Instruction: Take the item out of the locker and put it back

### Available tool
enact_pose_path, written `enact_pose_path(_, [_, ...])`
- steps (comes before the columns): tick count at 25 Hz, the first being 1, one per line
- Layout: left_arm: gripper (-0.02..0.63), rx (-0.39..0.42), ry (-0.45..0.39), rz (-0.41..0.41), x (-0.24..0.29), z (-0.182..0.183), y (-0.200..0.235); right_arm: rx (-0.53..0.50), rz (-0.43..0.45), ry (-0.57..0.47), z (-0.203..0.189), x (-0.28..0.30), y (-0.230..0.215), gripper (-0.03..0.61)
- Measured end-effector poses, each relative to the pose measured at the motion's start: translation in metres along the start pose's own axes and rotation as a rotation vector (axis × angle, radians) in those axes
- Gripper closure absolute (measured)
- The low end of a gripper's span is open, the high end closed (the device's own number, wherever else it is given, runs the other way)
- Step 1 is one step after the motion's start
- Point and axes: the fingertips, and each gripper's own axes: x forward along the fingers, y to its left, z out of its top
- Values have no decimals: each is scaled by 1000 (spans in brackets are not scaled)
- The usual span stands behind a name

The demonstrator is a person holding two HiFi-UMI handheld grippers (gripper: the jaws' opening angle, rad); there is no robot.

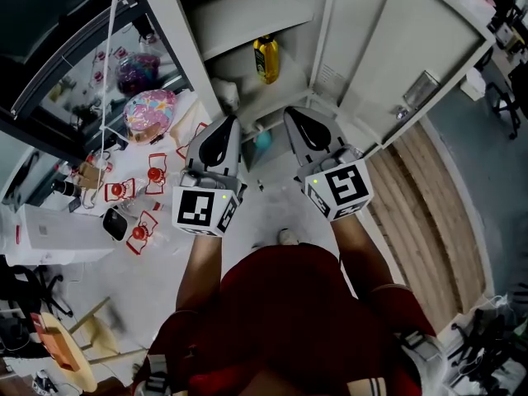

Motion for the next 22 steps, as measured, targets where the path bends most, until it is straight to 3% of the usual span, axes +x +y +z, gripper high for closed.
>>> enact_pose_path(22, [607,-16,-17,-35,-12,2,-1,6,-51,18,-14,-14,10,581])
